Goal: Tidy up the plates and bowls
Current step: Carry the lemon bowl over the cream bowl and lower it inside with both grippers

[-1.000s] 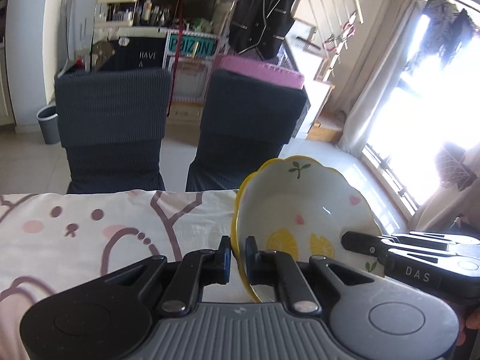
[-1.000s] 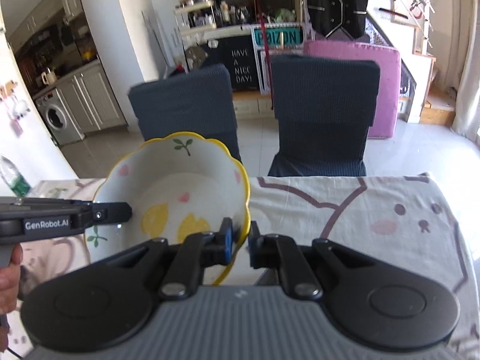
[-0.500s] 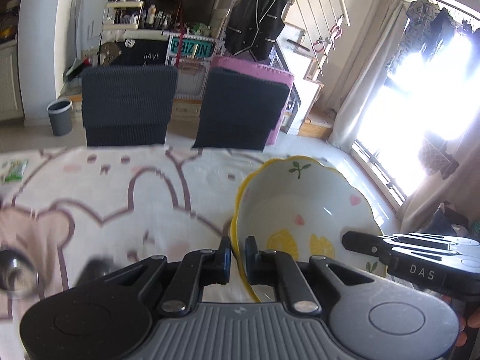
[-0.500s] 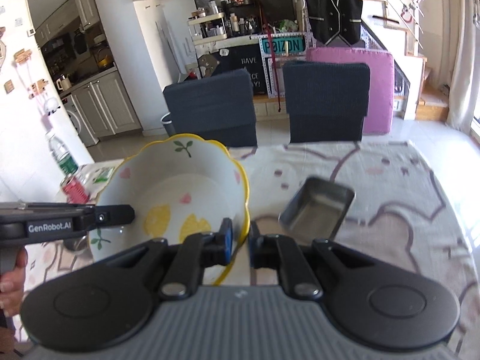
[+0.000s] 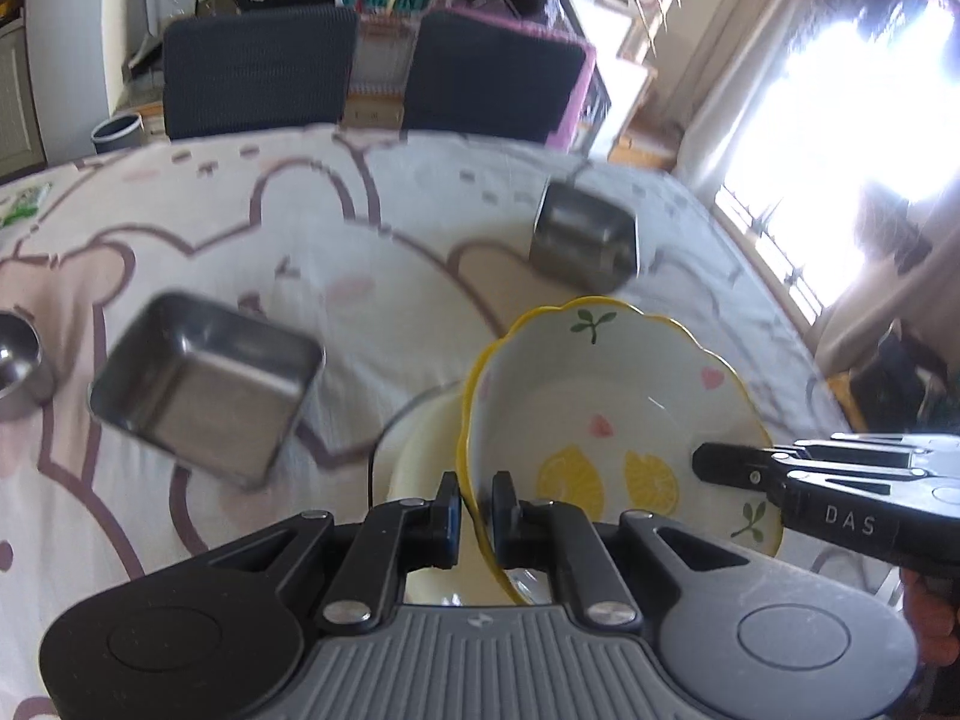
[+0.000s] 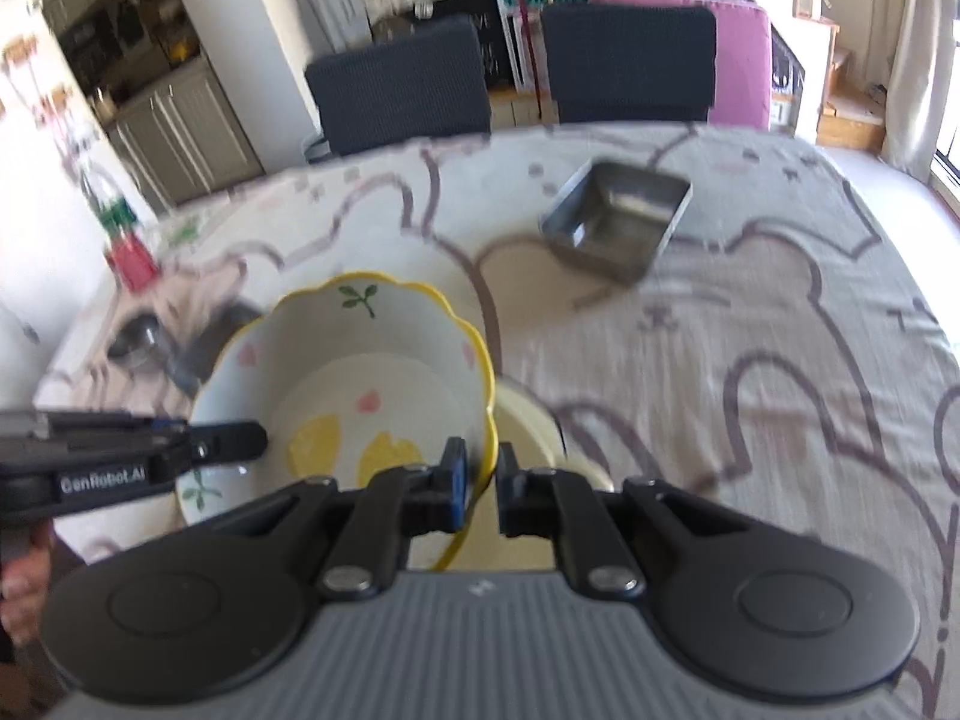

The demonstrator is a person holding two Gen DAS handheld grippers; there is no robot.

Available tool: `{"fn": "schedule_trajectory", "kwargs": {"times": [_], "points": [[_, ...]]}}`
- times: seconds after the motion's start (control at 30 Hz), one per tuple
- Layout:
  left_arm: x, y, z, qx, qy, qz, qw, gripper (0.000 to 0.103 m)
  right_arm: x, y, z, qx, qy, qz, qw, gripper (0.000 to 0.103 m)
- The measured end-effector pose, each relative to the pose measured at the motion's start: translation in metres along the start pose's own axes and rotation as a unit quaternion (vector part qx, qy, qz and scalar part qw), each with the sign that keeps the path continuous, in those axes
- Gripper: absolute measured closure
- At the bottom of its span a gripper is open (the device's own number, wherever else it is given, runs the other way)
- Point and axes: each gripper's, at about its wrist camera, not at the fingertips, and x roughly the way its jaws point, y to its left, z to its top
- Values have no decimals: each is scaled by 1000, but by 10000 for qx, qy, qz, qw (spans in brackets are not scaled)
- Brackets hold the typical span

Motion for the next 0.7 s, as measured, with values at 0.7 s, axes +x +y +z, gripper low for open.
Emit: {"fn": "schedule_trajectory", "kwargs": {"times": [0.7], "points": [[38, -10, -19, 265, 774, 68, 9966, 85, 31, -8, -16, -107, 617, -244, 9977, 91]]}}
